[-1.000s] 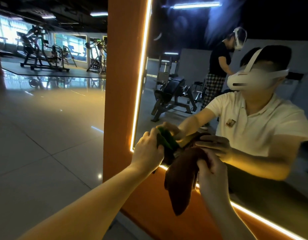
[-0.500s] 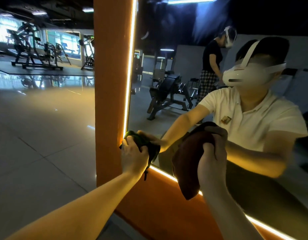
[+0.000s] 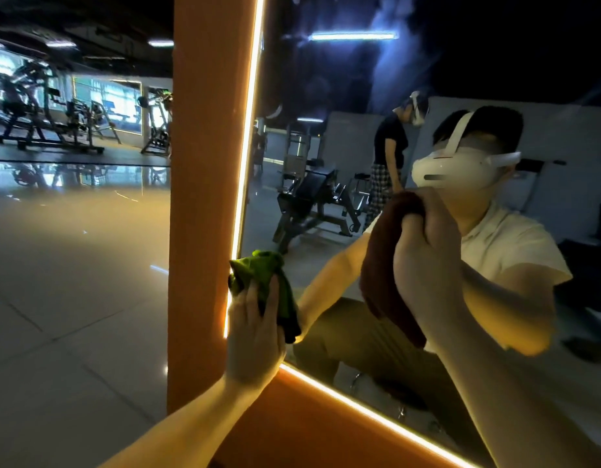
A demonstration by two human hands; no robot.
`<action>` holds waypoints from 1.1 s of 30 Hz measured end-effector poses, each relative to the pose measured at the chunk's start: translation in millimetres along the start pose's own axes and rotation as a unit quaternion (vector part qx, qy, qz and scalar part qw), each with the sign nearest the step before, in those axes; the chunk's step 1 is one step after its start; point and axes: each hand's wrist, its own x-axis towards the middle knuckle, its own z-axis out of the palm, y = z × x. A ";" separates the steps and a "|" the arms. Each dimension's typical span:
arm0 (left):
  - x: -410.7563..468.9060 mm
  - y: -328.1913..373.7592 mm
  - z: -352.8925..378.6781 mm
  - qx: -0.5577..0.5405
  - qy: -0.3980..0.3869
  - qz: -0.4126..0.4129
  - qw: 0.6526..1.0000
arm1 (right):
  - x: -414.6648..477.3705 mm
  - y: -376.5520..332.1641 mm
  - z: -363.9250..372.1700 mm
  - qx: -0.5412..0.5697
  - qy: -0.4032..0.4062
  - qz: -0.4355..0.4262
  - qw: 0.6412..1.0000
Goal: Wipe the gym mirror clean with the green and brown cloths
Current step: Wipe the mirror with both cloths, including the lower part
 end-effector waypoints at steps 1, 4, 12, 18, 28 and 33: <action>-3.0 1.8 -4.2 -0.002 -0.014 0.005 1.000 | 3.9 -1.2 1.4 -0.009 0.002 -0.020 1.000; 28.5 17.3 -15.3 -0.027 -0.012 -0.006 1.000 | 16.7 -4.6 -2.0 -0.073 0.010 -0.132 0.989; 235.4 57.3 -28.1 -0.101 0.144 -0.013 0.984 | 83.2 -32.3 -6.9 -0.396 0.092 -0.359 0.840; 184.6 48.0 -4.0 -0.088 0.076 0.042 0.992 | 126.2 -27.0 -8.6 -0.474 0.108 -0.369 0.792; 300.8 51.0 -33.0 -0.115 0.108 -0.007 0.988 | 126.0 -25.0 -5.6 -0.527 0.026 -0.390 0.754; 170.4 21.3 -28.3 -0.117 0.012 0.123 0.985 | 127.8 -24.1 -5.8 -0.505 0.038 -0.400 0.764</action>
